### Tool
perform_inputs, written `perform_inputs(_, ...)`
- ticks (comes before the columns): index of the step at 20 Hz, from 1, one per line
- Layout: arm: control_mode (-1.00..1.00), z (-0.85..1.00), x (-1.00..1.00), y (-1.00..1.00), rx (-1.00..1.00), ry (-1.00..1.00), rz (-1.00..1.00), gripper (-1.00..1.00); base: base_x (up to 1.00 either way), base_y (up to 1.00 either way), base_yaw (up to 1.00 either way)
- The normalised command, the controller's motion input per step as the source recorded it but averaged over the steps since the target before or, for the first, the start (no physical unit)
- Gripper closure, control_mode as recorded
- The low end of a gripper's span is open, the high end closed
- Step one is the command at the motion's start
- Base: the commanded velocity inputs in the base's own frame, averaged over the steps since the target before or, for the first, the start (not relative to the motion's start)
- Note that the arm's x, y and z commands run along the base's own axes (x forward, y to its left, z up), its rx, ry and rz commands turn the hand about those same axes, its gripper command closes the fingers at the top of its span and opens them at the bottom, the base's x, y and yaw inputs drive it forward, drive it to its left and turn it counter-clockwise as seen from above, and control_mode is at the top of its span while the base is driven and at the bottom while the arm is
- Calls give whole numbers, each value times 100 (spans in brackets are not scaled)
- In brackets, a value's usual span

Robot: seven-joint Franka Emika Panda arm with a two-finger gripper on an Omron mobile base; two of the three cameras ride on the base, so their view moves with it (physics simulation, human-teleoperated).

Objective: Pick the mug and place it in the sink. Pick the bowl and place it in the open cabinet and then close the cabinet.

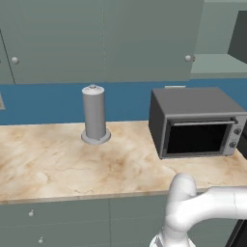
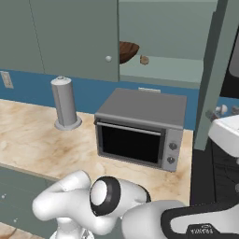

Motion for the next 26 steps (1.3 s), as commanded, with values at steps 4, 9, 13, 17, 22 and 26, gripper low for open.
perform_inputs(4,-100,-3,96,-22,0,26,19,-100,0,0,0)
perform_inputs(9,-100,1,54,-6,0,15,14,-100,0,0,0)
perform_inputs(13,-100,6,8,46,0,5,-4,-100,0,0,0)
perform_inputs(17,-100,1,9,68,-2,0,-9,-100,0,0,0)
perform_inputs(22,-100,4,7,95,-10,0,-15,-100,0,0,0)
perform_inputs(26,-100,9,28,100,-11,0,-23,-100,0,0,0)
